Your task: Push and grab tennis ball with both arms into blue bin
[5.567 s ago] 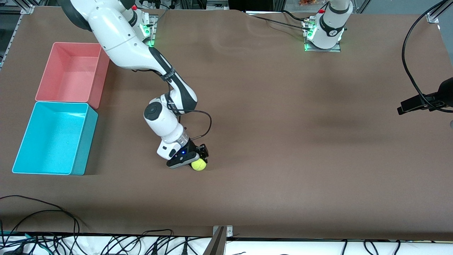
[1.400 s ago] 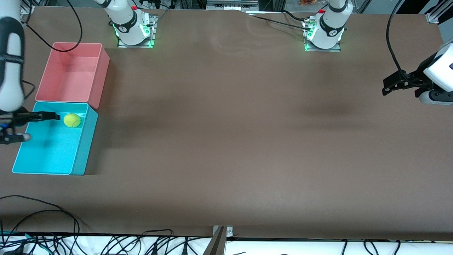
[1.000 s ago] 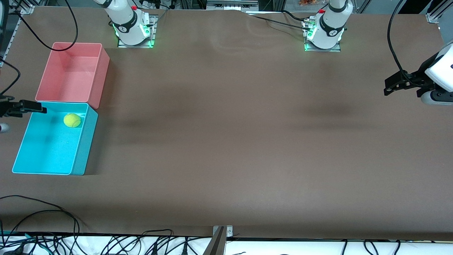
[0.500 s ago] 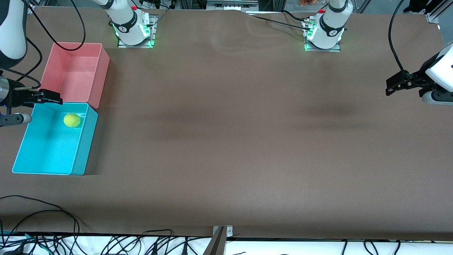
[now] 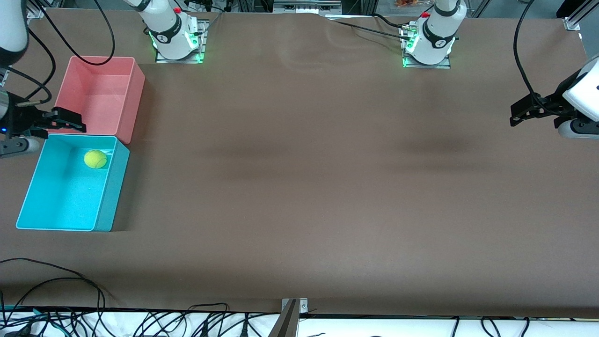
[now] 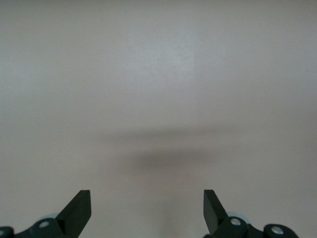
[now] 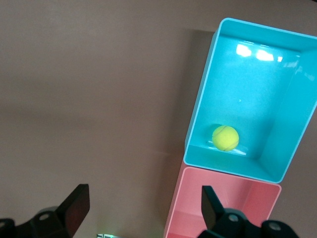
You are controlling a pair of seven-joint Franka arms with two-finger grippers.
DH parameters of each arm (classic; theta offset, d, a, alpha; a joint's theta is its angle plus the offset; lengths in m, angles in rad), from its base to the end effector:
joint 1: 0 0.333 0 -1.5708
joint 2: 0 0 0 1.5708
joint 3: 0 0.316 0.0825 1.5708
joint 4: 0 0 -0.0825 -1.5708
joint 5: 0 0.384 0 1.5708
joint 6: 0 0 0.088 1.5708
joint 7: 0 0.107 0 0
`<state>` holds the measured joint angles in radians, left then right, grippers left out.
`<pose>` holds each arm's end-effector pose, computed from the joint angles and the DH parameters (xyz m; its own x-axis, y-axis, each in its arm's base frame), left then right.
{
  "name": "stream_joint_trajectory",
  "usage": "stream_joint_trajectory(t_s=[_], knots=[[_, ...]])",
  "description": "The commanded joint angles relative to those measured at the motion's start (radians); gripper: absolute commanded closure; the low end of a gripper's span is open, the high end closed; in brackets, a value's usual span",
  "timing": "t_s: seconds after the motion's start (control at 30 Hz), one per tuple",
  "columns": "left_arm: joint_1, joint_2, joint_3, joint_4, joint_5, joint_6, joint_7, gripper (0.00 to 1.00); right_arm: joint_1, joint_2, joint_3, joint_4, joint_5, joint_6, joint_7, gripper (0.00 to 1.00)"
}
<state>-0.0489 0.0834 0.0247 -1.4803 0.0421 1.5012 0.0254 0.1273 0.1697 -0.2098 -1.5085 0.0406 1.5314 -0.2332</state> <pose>0.5730 -0.0097 0.6141 0.9969 -0.0465 -0.0635 -0.0493 -0.9979 -0.0426 0.5950 -0.0351 0.5546 0.9790 0.1504 -0.1375 0.1465 -0.9885 -0.0380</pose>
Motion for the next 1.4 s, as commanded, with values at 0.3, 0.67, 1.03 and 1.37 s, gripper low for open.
stream_joint_trajectory(t_s=[0.3,0.67,1.03,1.37], knots=[[0.003,-0.024,-0.006,-0.023,0.024,0.004,0.010,0.00,-0.169,-0.325,0.176,-0.421,-0.048,0.199,0.106,0.00],[0.003,-0.024,-0.006,-0.023,0.024,0.004,0.010,0.00,-0.153,-0.266,0.216,-0.290,-0.050,0.030,0.261,0.00],[0.003,-0.024,-0.006,-0.023,0.022,0.004,0.010,0.00,-0.137,-0.194,0.216,-0.188,-0.050,0.013,0.261,0.00],[0.003,-0.024,-0.006,-0.023,0.022,0.004,0.011,0.00,-0.137,-0.194,0.211,-0.193,-0.044,0.053,0.261,0.00]])
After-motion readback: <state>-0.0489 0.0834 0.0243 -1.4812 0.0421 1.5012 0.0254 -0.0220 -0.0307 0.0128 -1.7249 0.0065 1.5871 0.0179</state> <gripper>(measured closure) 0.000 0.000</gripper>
